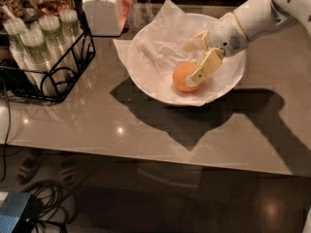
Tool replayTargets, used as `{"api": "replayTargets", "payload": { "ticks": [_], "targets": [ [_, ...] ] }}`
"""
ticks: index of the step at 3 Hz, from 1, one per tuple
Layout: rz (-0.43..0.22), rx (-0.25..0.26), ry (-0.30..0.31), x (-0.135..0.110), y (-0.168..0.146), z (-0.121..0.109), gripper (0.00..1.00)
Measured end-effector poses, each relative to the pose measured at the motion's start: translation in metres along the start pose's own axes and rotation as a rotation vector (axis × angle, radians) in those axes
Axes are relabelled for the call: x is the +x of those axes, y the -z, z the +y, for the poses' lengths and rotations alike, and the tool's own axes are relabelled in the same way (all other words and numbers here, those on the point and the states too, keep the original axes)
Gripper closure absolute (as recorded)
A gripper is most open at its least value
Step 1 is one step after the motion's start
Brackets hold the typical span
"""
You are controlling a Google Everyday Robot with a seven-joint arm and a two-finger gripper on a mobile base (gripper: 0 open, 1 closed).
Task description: Pick orange from white bowl
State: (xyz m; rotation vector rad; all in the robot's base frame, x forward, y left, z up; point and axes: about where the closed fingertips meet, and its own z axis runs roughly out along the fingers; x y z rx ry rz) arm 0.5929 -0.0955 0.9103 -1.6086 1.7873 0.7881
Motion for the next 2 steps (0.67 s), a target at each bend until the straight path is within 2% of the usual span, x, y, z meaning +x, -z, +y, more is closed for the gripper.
{"api": "replayTargets", "payload": {
  "ticks": [1,2],
  "targets": [
    [0.04,0.008,-0.028,0.0084,-0.0054,-0.0036,0.13],
    [0.123,0.052,-0.047,0.0154,-0.0089,-0.005,0.13]
  ]
}}
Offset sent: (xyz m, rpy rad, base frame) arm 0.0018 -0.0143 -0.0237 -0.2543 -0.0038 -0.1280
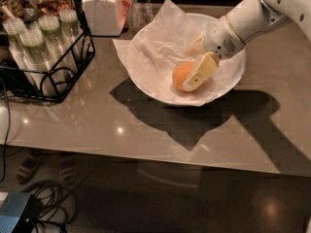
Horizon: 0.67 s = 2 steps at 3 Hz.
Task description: Pick orange from white bowl
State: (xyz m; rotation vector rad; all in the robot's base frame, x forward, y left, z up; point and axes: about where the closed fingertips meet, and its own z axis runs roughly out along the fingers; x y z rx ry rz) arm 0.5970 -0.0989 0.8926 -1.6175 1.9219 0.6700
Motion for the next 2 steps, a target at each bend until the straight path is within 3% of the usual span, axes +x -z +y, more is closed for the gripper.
{"api": "replayTargets", "payload": {
  "ticks": [2],
  "targets": [
    [0.07,0.027,-0.039,0.0148,-0.0096,-0.0028,0.18]
  ]
}}
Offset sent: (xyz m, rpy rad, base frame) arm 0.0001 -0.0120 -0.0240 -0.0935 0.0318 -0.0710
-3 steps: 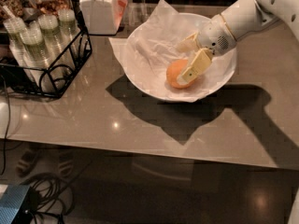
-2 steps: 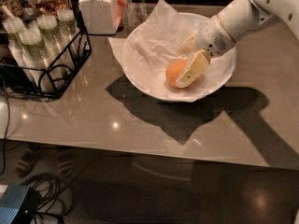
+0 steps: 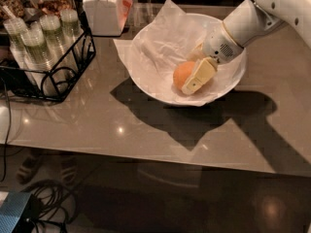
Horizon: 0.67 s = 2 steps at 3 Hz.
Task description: Pick orange from white bowl
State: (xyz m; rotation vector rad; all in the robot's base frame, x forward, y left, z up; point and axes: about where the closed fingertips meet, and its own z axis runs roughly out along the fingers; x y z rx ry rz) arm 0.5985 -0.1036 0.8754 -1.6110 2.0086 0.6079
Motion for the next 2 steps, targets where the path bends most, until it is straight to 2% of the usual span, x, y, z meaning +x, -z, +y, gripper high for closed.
{"api": "replayTargets", "payload": {
  "ticks": [1,2],
  "targets": [
    [0.013,-0.005,-0.019,0.0062,-0.0053,-0.0014,0.22],
    [0.019,-0.008,-0.026,0.0088,-0.0074,-0.0019,0.41]
  ]
}}
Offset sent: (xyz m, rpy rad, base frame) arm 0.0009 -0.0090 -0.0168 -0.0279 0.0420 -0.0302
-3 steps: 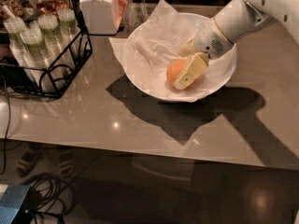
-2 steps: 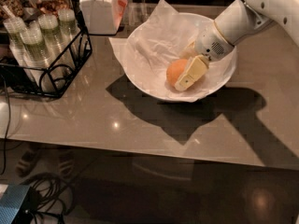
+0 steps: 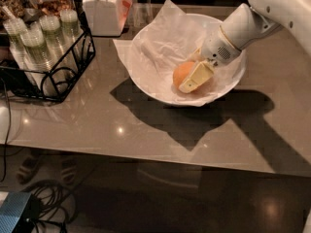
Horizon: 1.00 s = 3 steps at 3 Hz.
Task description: Pick orange from white bowl
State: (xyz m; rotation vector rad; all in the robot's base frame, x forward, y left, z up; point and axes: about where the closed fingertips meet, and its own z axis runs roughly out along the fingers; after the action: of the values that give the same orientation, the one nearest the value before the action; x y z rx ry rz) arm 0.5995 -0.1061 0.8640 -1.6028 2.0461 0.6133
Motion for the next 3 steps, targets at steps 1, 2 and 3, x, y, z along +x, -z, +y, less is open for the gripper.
{"api": "replayTargets", "payload": {
  "ticks": [1,2,3],
  "targets": [
    [0.005,-0.002,-0.002,0.001,-0.001,0.0,0.64],
    [0.009,-0.006,0.004,0.001,-0.003,0.0,0.88],
    [-0.035,0.005,0.045,-0.009,0.007,0.005,1.0]
  ]
}}
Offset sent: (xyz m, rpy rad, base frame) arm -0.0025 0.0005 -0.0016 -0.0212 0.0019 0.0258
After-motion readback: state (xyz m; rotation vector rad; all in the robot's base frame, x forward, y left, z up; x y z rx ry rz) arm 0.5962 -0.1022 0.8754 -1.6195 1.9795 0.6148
